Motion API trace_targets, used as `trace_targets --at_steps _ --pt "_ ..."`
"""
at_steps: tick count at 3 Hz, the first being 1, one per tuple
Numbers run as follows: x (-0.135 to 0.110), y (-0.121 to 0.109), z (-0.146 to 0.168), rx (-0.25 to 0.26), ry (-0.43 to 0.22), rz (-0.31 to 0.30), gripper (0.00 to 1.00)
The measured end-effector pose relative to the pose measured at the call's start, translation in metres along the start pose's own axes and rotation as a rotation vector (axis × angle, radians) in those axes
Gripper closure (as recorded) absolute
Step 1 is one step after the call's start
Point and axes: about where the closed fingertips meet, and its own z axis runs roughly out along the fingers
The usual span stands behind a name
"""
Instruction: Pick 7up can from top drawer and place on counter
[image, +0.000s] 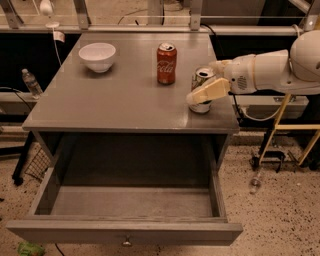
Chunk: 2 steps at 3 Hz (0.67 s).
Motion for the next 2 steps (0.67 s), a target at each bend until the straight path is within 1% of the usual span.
trace_targets --at_steps 1,2 --pt "-0.003 0.001 -0.004 0.003 0.027 -0.015 0.00" --pt "0.007 -0.014 -0.040 0.090 0.135 -0.038 0.00"
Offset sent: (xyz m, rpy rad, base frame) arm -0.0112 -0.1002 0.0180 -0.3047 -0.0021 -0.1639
